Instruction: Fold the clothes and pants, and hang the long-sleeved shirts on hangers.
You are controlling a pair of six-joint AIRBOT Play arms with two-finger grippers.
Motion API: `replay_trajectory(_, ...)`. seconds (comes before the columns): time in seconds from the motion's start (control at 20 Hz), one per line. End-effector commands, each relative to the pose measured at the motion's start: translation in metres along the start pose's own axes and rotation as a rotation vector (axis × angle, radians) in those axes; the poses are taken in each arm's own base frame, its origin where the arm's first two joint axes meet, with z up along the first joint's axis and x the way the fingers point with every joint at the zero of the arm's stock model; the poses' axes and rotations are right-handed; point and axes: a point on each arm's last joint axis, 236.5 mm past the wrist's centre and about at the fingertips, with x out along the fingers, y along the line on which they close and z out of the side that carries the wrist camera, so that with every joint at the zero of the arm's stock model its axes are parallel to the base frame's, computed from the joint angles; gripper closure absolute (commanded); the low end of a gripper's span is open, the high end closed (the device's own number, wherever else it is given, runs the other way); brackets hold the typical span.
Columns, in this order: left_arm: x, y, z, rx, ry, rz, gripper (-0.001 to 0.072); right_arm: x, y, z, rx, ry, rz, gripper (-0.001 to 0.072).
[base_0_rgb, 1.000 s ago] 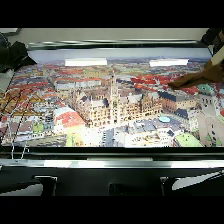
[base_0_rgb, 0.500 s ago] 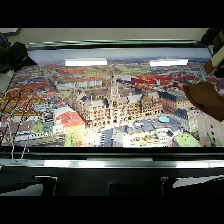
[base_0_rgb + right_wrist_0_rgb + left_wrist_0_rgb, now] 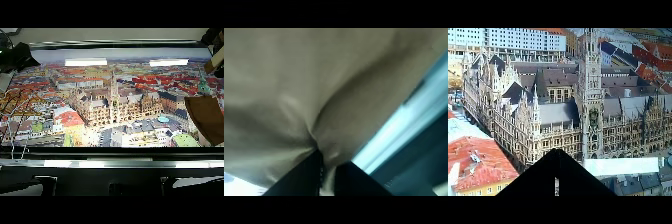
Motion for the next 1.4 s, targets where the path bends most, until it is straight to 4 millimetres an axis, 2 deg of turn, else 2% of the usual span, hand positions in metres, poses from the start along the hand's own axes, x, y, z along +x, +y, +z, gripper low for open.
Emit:
replay_trajectory(0.0,0.002,-0.005,-0.002,0.010,0.006,-0.006,0.0684,0.017,-0.027,-0.018,0.046,0.073,-0.124,0.0684)
replay_trajectory(0.1,0.002,-0.005,-0.002,0.009,0.006,-0.006,0.0684,0.028,-0.031,-0.031,0.044,0.126,-0.142,0.0684)
replay_trajectory(0.3,0.002,-0.005,-0.002,0.009,0.006,-0.006,0.0684,0.033,-0.046,-0.034,0.079,0.103,-0.202,0.0684)
replay_trajectory(0.5,0.002,-0.005,-0.002,0.009,0.006,-0.006,0.0683,0.046,-0.051,-0.048,0.074,0.159,-0.224,0.0683)
replay_trajectory(0.7,0.002,-0.005,-0.002,0.010,0.006,-0.006,0.0684,0.047,-0.053,-0.052,0.074,0.171,-0.230,0.0682)
replay_trajectory(0.75,0.002,-0.005,-0.002,0.009,0.006,-0.006,0.0684,0.047,-0.053,-0.053,0.074,0.178,-0.232,0.0657)
replay_trajectory(0.85,0.002,-0.005,-0.002,0.009,0.006,-0.006,0.0683,0.045,-0.057,-0.057,0.078,0.195,-0.251,0.0315)
replay_trajectory(0.9,0.002,-0.005,-0.002,0.009,0.006,-0.006,0.0684,0.042,-0.058,-0.057,0.072,0.188,-0.247,0.0274)
replay_trajectory(1.0,0.002,-0.005,-0.002,0.010,0.006,-0.006,0.0684,0.030,-0.066,-0.055,0.074,0.134,-0.265,0.0272)
replay_trajectory(1.05,0.002,-0.005,-0.002,0.010,0.006,-0.006,0.0684,0.023,-0.067,-0.047,0.046,0.069,-0.257,0.0273)
replay_trajectory(1.1,0.002,-0.005,-0.002,0.013,0.006,-0.005,0.0684,0.014,-0.061,-0.038,0.004,-0.006,-0.212,0.0278)
replay_trajectory(1.15,0.003,-0.003,-0.002,0.029,0.006,-0.001,0.0684,0.003,-0.042,-0.027,-0.058,-0.101,-0.117,0.0319)
replay_trajectory(1.25,0.008,0.006,-0.001,0.057,0.012,0.030,0.0684,-0.034,0.020,-0.014,-0.207,-0.286,0.154,0.0412)
replay_trajectory(1.3,0.013,0.012,-0.001,0.083,0.020,0.049,0.0684,-0.062,0.059,-0.014,-0.294,-0.380,0.298,0.0423)
replay_trajectory(1.35,0.020,0.020,-0.004,0.123,0.041,0.071,0.0684,-0.087,0.095,-0.024,-0.403,-0.449,0.397,0.0448)
